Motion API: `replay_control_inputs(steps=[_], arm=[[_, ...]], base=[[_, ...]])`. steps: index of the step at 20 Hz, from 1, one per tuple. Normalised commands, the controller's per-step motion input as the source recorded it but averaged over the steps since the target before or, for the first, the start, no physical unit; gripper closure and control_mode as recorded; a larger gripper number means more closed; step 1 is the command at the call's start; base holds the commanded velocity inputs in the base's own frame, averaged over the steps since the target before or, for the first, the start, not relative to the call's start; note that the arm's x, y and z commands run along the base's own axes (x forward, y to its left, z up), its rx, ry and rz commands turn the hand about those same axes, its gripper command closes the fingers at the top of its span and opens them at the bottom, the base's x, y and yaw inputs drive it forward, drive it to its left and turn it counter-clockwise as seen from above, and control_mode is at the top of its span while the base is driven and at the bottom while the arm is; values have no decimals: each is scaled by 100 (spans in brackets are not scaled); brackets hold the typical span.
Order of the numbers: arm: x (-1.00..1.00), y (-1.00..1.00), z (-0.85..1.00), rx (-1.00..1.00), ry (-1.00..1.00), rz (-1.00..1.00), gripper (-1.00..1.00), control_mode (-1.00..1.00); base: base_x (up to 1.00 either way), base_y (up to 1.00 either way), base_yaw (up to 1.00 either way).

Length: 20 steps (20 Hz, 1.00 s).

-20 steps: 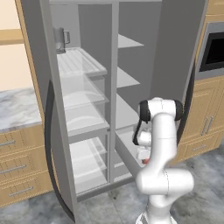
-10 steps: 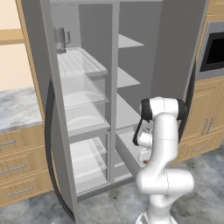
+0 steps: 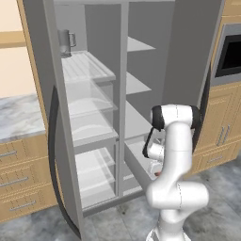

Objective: Take the garlic and peach from the fridge shelf and place them in the freezer drawer to begin freezing them.

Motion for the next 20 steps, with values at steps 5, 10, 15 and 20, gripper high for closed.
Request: replay_control_inputs(steps=[5, 10, 15, 20], arm=[[-52, 0, 5, 0, -6, 0, -100, -100], [-51, 0, 23, 0, -10, 0, -100, -100], [-58, 0, 46, 0, -12, 0, -100, -100], [-31, 0, 73, 0, -6, -2, -100, -100]], base=[[0, 0, 0], [0, 0, 0], [0, 0, 0], [0, 0, 0]])
